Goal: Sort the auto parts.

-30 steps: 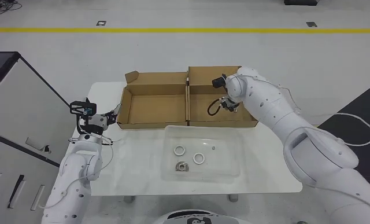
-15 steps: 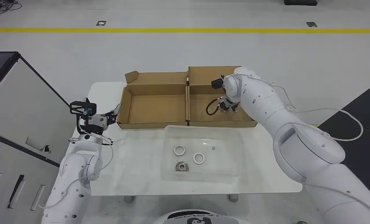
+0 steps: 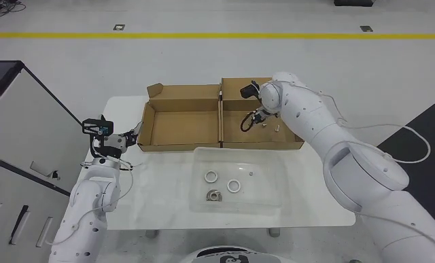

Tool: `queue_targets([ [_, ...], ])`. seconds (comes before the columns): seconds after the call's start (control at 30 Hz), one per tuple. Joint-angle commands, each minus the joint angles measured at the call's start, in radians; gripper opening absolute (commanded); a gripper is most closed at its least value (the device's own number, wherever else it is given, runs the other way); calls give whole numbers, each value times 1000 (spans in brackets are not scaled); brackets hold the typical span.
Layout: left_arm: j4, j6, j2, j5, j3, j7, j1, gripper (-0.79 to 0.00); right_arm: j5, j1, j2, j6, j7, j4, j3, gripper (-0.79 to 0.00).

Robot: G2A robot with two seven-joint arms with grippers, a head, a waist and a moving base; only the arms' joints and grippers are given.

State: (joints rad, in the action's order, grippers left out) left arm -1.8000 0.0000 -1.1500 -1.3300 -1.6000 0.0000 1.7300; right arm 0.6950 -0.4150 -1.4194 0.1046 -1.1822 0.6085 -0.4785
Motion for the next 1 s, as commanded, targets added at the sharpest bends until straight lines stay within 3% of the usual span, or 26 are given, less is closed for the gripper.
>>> queue_targets([
  [0.0, 0, 0, 0, 0, 0, 0, 0, 0, 21, -11, 18, 0, -10, 58, -11, 0],
  [0.23, 0, 0, 0, 0, 0, 0, 0, 0, 81, -114, 129, 18, -81, 370, -134, 0],
  [0.5, 0, 0, 0, 0, 0, 0, 0, 0, 143, -349, 268, 45, -220, 817, -378, 0],
  [0.73, 0, 0, 0, 0, 0, 0, 0, 0, 81, -524, 335, 188, -329, 1078, -546, 0],
  [0.97, 0, 0, 0, 0, 0, 0, 0, 0, 40, -568, 394, 202, -331, 1199, -475, 0],
])
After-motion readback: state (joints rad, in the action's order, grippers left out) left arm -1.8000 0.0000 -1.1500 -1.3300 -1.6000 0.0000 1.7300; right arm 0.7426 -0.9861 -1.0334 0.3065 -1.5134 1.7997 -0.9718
